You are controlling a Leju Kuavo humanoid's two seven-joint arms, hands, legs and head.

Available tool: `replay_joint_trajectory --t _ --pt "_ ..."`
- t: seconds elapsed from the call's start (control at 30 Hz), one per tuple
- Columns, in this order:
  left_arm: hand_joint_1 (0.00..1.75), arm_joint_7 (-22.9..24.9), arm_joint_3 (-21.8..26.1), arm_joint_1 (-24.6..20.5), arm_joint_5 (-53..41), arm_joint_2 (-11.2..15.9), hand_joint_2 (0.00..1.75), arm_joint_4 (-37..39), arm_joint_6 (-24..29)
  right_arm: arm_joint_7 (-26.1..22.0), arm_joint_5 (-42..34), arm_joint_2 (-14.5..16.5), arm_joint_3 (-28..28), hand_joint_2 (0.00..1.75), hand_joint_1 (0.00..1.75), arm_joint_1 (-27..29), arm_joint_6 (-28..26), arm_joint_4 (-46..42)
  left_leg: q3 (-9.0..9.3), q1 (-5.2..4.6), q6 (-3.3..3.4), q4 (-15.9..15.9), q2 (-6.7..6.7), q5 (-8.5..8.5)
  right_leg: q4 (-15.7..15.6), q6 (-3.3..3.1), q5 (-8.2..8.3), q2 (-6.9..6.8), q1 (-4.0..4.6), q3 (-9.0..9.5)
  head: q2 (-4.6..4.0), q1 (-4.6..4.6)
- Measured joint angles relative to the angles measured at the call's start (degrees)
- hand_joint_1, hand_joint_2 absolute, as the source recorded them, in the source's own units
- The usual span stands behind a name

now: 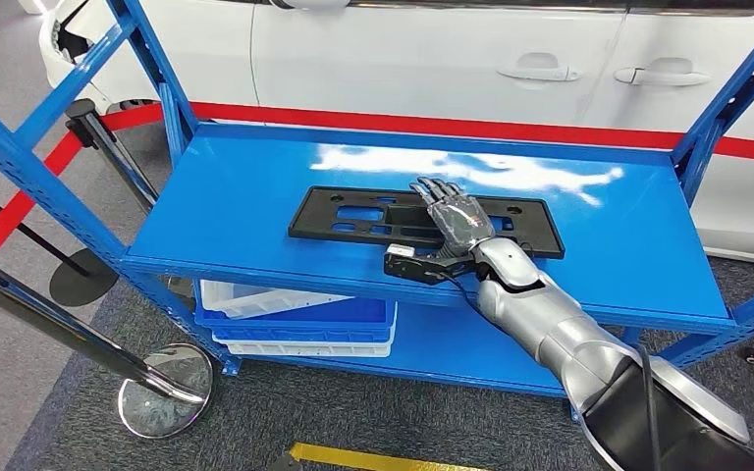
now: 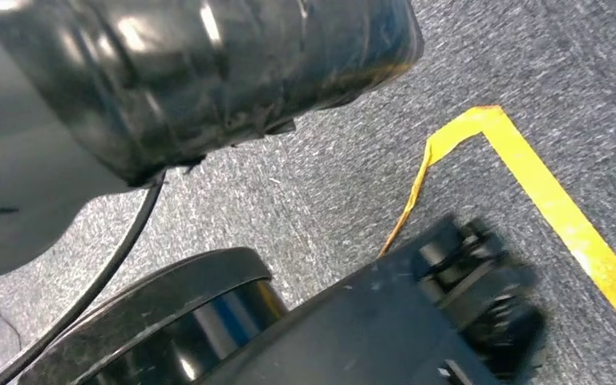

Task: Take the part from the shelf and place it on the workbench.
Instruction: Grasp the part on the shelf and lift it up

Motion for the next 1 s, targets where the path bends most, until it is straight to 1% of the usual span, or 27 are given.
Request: replay_joint_trajectory --t 0.03,0.07,0.1,0.13,0.17,0.23,0.27,0.3,0.33,0.37,0.4,0.43,0.47,0.5,0.53,0.57,0.6,0.63,0.67,0.7,0.77,0.8,0.83,0.87,0.93,0.97,1.0 --pt "0.00 0.00 0.00 -0.01 -0.02 0.05 0.00 0.00 0.00 -0.29 -0.12 0.00 -0.03 1.75 0.00 0.30 -0.20 -0.32 0.88 -0.08 0.31 -2.07 0.00 1.64 0.00 -0.02 -0.01 0.04 0.13 0.06 0.00 0.00" --pt "0.00 -0.01 0.00 -0.07 -0.03 0.10 0.00 0.00 0.02 -0.76 -0.37 0.00 -0.08 1.75 0.00 0.54 -0.58 -0.76 2.60 -0.24 0.79 -5.76 -0.01 3.71 -0.01 -0.03 -0.03 0.10 0.24 0.13 0.00 0.00" --pt "0.00 -0.02 0.01 -0.19 -0.06 0.16 0.00 0.00 0.06 -1.30 -0.71 0.00 -0.19 1.75 0.00 0.74 -1.11 -1.26 4.48 -0.43 1.26 -9.49 -0.01 5.19 -0.04 0.00 -0.04 0.15 0.40 0.16 0.00 0.02" --pt "0.00 -0.05 0.01 -0.33 -0.10 0.20 0.00 0.00 0.11 -1.81 -1.04 0.00 -0.33 1.75 0.00 0.96 -1.64 -1.71 6.00 -0.64 1.63 -12.60 -0.03 6.16 -0.08 0.08 -0.04 0.19 0.48 0.17 0.00 0.02" --pt "0.00 -0.09 0.01 -0.45 -0.18 0.22 0.00 0.00 0.16 -2.28 -1.31 0.00 -0.49 1.75 0.00 1.27 -2.11 -2.13 6.90 -0.82 1.87 -14.39 -0.06 6.44 -0.17 0.22 -0.01 0.20 0.51 0.17 0.00 0.04" --pt "0.00 -0.16 0.00 -0.55 -0.43 0.25 0.00 0.00 0.21 -2.81 -1.48 0.02 -0.75 1.75 0.00 2.15 -2.56 -2.87 7.29 -0.98 2.05 -15.36 -0.12 6.35 -0.51 0.73 0.13 0.20 0.45 0.26 0.00 0.04" --pt "0.00 -0.19 0.00 -0.56 -0.54 0.26 0.00 0.00 0.21 -3.01 -1.49 0.02 -0.84 1.75 0.00 2.61 -2.64 -3.27 7.50 -0.82 2.19 -15.75 -0.07 6.57 -0.51 1.05 0.05 0.15 0.42 0.28 0.00 0.09" --pt "0.00 -0.21 0.00 -0.59 -0.61 0.27 0.00 0.00 0.21 -3.15 -1.49 0.03 -0.92 1.75 0.00 2.95 -2.68 -3.63 7.77 -0.68 2.38 -16.28 -0.01 6.83 -0.05 1.33 -0.43 0.09 0.45 0.11 0.00 0.14" --pt "0.00 -0.25 0.01 -0.67 -0.64 0.27 0.00 0.00 0.21 -3.26 -1.48 0.03 -1.01 1.75 0.00 3.15 -2.70 -3.93 8.03 -0.52 2.61 -16.80 0.07 7.12 1.35 1.55 -1.45 0.04 0.47 -0.47 0.00 0.24" --pt "0.00 -0.28 0.01 -0.78 -0.69 0.27 0.00 0.00 0.21 -3.32 -1.45 0.02 -1.08 1.75 0.00 3.33 -2.69 -4.18 8.22 -0.40 2.78 -17.14 0.15 7.31 3.91 1.71 -3.00 -0.02 0.45 -1.56 0.00 0.35" --pt "0.00 -0.31 0.01 -0.90 -0.75 0.27 0.00 0.00 0.20 -3.33 -1.37 0.00 -1.14 1.75 0.00 3.54 -2.64 -4.37 8.25 -0.46 2.92 -17.24 0.17 7.35 7.24 1.84 -4.76 -0.04 0.43 -3.01 0.00 0.41" --pt "0.00 -0.32 0.01 -1.01 -0.85 0.27 0.00 0.00 0.19 -3.31 -1.23 -0.02 -1.20 1.75 0.00 3.87 -2.52 -4.55 8.24 -0.47 3.00 -17.22 0.20 7.35 10.71 1.95 -6.21 -0.04 0.34 -4.58 0.00 0.46" --pt "0.00 -0.29 0.01 -1.07 -0.96 0.28 0.00 0.00 0.19 -3.28 -1.01 -0.03 -1.23 1.75 0.00 4.29 -2.37 -4.72 8.23 -0.47 3.02 -17.17 0.19 7.31 13.12 2.10 -6.81 -0.06 0.22 -5.69 0.00 0.47" --pt "0.00 -0.25 0.01 -1.11 -1.07 0.28 0.00 0.00 0.18 -3.17 -0.67 -0.04 -1.26 1.75 0.00 4.64 -2.20 -4.86 8.23 -0.44 2.99 -17.06 0.15 7.26 13.64 2.24 -6.36 -0.08 0.05 -5.95 0.00 0.48" --pt "0.00 -0.21 0.01 -1.14 -1.21 0.29 0.00 0.00 0.18 -2.96 -0.19 -0.04 -1.27 1.75 0.00 4.86 -2.08 -4.99 8.22 -0.40 2.89 -16.86 0.10 7.14 12.09 2.39 -4.94 -0.12 -0.15 -5.22 0.00 0.48" --pt "0.00 -0.18 0.02 -1.17 -1.33 0.29 0.00 0.00 0.17 -2.65 0.50 -0.04 -1.27 1.75 0.00 4.95 -2.04 -5.13 8.19 -0.34 2.71 -16.52 0.05 6.92 8.74 2.53 -2.92 -0.17 -0.37 -3.58 0.00 0.49" --pt "0.00 -0.15 0.02 -1.23 -1.48 0.30 0.00 0.00 0.17 -2.18 1.32 -0.04 -1.26 1.75 0.00 4.92 -2.08 -5.23 8.07 -0.36 2.42 -16.10 0.01 6.64 5.30 2.61 -1.61 -0.19 -0.46 -1.83 0.00 0.52" --pt "0.00 -0.11 0.02 -1.31 -1.61 0.32 0.00 0.00 0.15 -1.58 2.31 -0.03 -1.26 1.75 0.00 4.89 -2.22 -5.35 7.86 -0.42 2.10 -15.58 -0.02 6.35 2.52 2.47 -0.77 -0.17 -0.46 -0.46 0.00 0.53" --pt "0.00 -0.06 0.01 -1.42 -1.72 0.33 0.00 0.00 0.12 -0.87 3.45 -0.01 -1.25 1.75 0.00 4.89 -2.43 -5.46 7.65 -0.50 1.77 -15.18 -0.03 6.18 0.88 2.25 -0.54 -0.15 -0.38 0.33 0.00 0.52" --pt "0.00 -0.01 0.01 -1.51 -1.79 0.34 0.00 0.00 0.08 -0.04 4.61 0.02 -1.24 1.75 0.00 4.91 -2.71 -5.51 7.47 -0.58 1.46 -15.02 -0.04 6.14 0.51 1.92 -0.84 -0.10 -0.20 0.47 0.00 0.50" --pt "0.00 0.10 0.01 -1.58 -1.84 0.35 0.00 0.00 0.02 1.94 7.61 0.03 -1.22 1.75 0.00 4.89 -3.46 -5.56 7.25 -0.51 0.95 -14.95 -0.03 6.15 0.27 1.16 -0.60 -0.08 -0.13 0.39 0.00 0.48" --pt "0.00 0.14 0.01 -1.58 -1.87 0.36 0.00 0.00 0.00 2.98 9.31 0.05 -1.17 1.75 0.00 4.79 -3.96 -5.56 7.04 -0.43 0.66 -14.51 0.00 5.75 0.17 0.81 -0.48 -0.08 -0.19 0.41 0.00 0.42" --pt "0.00 0.17 0.01 -1.61 -1.91 0.37 0.00 0.00 -0.01 3.94 11.10 0.07 -1.06 1.75 0.00 4.66 -4.53 -5.56 6.43 -0.36 0.36 -13.08 0.02 4.78 0.04 0.46 -0.36 -0.09 -0.30 0.43 0.00 0.33" --pt "0.00 0.19 0.01 -1.66 -1.94 0.38 0.00 0.00 -0.01 4.83 12.82 0.14 -0.90 1.75 0.00 4.54 -5.10 -5.56 5.37 -0.27 0.05 -10.64 0.05 3.34 -0.04 0.19 -0.28 -0.09 -0.36 0.45 0.00 0.24" --pt "0.00 0.20 0.00 -1.75 -1.98 0.38 0.00 0.00 -0.02 6.55 15.79 0.27 -0.39 1.75 0.00 4.44 -5.90 -5.54 2.25 -0.16 -0.38 -3.81 0.06 0.22 -0.03 -0.06 -0.28 -0.10 -0.25 0.43 0.00 0.14" --pt "0.00 0.20 0.00 -1.74 -1.99 0.38 0.00 0.00 -0.04 7.45 16.90 0.31 -0.15 1.75 0.00 4.47 -6.07 -5.50 0.96 -0.14 -0.44 -1.23 0.06 -0.49 -0.02 -0.08 -0.30 -0.11 -0.16 0.43 0.00 0.15" --pt "0.00 0.23 0.00 -1.71 -2.03 0.38 0.00 0.00 -0.05 8.29 17.71 0.34 0.04 1.75 0.00 4.50 -6.13 -5.46 0.43 -0.14 -0.38 -0.40 0.06 -0.21 -0.01 -0.09 -0.31 -0.11 -0.07 0.43 0.00 0.15"
